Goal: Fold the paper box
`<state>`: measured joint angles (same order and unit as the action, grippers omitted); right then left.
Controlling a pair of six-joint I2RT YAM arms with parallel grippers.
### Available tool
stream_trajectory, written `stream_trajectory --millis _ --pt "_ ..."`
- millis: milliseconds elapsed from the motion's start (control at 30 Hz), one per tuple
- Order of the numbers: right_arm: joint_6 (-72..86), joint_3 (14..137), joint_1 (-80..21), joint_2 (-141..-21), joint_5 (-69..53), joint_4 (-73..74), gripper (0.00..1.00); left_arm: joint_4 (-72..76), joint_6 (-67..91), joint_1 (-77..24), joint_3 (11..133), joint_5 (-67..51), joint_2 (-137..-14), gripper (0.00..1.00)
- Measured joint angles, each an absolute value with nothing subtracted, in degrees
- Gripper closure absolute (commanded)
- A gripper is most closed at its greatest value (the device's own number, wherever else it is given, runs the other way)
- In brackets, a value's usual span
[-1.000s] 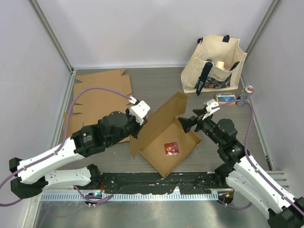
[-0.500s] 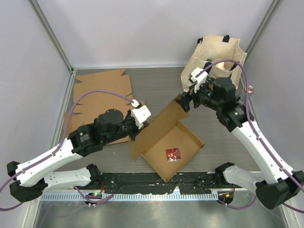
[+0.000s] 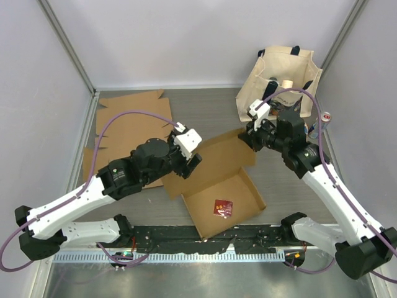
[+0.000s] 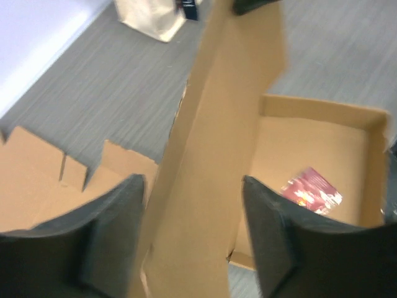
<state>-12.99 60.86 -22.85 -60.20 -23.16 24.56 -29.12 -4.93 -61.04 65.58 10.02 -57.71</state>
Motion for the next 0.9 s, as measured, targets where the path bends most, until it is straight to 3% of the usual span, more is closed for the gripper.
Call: stream_trajectory --millis 33,133,233,400,733,900 --pt "-12.27 59.48 -22.85 -58.83 -21.17 23.55 0.98 -28.58 -3.62 -61.01 65.78 12.08 -57.98 0.18" --pt "-11.05 56.82 -22.85 -55.83 -15.59 21.28 0.98 -27.33 0.71 -60.49 66.46 18.06 -58.94 0.1" --pt "-10.57 56.69 -22.74 -56.16 -10.92 20.16 0.98 -27.05 5.32 -58.61 66.3 22.37 -58.83 0.08" --pt "-10.24 56.77 -21.93 -58.67 -8.12 17.67 0.98 -24.01 10.5 -50.81 60.23 23.05 -54.24 0.16" --pt "-11.16 56.77 -16.75 -59.92 -12.01 14.13 0.96 -16.51 21.34 -24.51 57.28 0.78 -58.37 0.12" --pt "-11.77 56.73 -12.73 -60.01 -15.88 13.47 0.96 -7.62 24.73 -20.29 53.67 -11.92 -63.18 0.26"
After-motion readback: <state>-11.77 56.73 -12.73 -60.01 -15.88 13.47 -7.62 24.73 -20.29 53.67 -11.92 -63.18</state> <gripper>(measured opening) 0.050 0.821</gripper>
